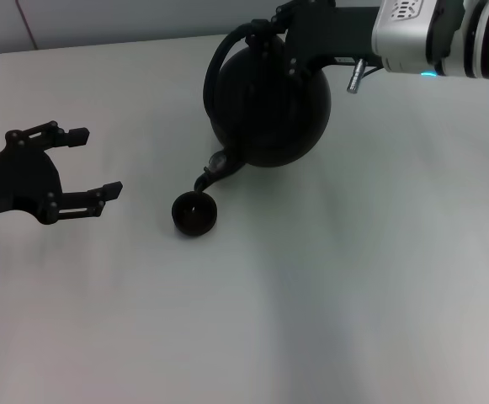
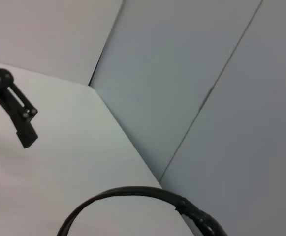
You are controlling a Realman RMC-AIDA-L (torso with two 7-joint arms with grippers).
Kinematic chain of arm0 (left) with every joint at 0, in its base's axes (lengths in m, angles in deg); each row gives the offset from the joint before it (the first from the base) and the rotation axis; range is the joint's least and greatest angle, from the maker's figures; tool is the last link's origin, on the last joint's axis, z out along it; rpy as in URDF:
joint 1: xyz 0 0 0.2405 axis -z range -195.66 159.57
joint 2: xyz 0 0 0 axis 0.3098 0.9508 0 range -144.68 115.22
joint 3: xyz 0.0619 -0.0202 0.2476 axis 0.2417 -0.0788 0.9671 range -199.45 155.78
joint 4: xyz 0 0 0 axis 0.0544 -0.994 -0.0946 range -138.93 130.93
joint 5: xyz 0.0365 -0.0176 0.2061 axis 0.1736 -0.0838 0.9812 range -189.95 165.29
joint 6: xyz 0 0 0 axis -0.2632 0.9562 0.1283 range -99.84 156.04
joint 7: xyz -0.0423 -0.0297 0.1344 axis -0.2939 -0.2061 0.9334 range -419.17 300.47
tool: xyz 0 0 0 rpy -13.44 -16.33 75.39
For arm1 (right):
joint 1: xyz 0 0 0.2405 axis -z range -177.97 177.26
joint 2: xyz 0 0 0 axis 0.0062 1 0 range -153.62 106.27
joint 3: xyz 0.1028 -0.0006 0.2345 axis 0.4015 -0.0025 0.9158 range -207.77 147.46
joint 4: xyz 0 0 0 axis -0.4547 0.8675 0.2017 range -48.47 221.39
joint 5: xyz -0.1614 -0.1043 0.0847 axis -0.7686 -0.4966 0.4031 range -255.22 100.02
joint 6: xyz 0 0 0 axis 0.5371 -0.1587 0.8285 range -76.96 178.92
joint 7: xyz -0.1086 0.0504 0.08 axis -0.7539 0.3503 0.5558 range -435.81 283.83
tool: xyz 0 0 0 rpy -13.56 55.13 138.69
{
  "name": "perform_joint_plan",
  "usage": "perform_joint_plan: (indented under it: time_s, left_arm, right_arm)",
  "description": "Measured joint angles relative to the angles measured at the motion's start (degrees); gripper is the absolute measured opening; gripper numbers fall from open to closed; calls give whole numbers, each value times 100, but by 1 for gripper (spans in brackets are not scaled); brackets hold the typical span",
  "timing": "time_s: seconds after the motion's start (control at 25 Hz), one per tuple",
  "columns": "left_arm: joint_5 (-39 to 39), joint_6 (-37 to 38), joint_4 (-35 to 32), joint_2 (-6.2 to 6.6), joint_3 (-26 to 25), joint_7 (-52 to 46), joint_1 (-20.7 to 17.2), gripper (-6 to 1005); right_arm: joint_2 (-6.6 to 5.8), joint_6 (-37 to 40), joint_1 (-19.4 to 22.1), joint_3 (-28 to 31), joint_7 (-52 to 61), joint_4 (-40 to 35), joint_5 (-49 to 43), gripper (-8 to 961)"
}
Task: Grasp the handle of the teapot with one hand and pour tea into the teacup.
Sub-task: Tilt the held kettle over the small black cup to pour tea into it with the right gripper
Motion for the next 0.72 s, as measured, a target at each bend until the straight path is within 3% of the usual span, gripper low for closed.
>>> perform_joint_plan:
  time_s: [0.72]
  left_arm:
    - [0, -19, 13, -16, 0, 11, -26, 870]
  right_arm:
    - [5, 0, 47, -220, 12, -252, -252, 114]
